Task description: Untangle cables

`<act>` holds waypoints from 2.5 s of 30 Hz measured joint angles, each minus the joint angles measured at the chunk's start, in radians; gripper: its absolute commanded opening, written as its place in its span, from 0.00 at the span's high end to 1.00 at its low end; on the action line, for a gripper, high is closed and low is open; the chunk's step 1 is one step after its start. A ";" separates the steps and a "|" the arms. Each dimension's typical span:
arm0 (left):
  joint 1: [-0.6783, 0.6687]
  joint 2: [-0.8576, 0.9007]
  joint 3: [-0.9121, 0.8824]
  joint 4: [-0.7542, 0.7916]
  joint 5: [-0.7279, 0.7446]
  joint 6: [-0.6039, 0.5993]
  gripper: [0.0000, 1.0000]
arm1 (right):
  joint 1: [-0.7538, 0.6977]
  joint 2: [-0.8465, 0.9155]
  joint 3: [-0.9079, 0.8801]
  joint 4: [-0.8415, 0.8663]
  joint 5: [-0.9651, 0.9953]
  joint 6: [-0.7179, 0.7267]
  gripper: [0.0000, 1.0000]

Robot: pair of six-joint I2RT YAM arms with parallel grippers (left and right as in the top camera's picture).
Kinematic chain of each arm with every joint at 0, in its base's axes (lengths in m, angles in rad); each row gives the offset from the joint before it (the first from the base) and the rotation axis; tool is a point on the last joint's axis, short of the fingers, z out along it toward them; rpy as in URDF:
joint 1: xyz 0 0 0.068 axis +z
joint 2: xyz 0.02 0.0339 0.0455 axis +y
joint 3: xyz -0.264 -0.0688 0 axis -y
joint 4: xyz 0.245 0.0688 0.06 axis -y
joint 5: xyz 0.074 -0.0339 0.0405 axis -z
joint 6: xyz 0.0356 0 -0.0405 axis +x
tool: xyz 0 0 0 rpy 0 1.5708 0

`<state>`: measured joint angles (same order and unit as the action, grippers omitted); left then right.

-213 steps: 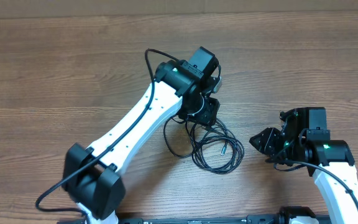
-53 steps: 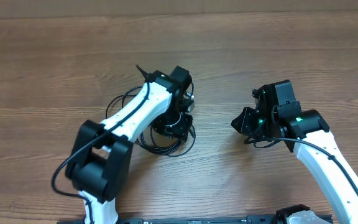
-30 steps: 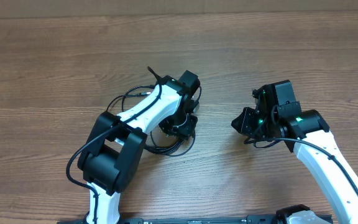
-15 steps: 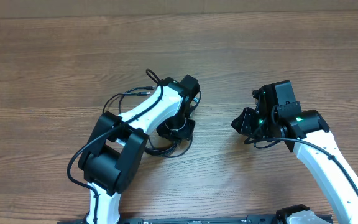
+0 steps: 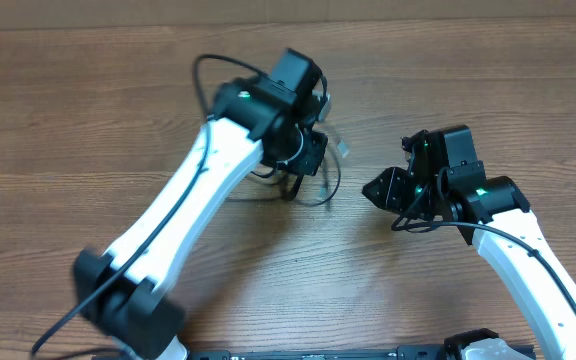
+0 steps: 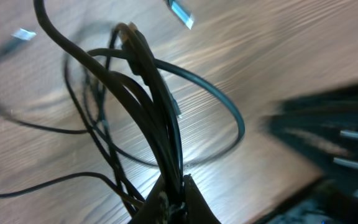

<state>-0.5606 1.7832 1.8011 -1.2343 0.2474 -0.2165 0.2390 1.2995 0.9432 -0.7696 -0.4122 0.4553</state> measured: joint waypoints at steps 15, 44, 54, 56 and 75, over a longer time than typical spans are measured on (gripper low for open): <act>0.000 -0.173 0.042 0.008 0.116 0.015 0.95 | 0.000 0.000 0.000 0.194 -0.211 -0.011 0.50; 0.187 -0.171 0.042 -0.013 0.380 0.056 0.96 | 0.006 -0.008 0.007 0.121 -0.025 0.163 0.96; 0.401 -0.171 0.043 -0.134 0.332 0.123 0.96 | 0.004 -0.008 0.007 -0.055 0.282 0.200 0.96; 0.435 -0.171 0.043 -0.139 0.328 0.135 0.96 | 0.004 -0.008 0.007 -0.069 0.327 0.206 0.96; 0.840 -0.240 0.043 -0.169 0.304 0.209 0.96 | 0.004 -0.008 0.007 -0.069 0.586 0.298 0.96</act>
<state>0.2790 1.5433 1.8439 -1.4036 0.5518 -0.0071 0.2428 1.2911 0.9504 -0.8383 0.1738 0.7532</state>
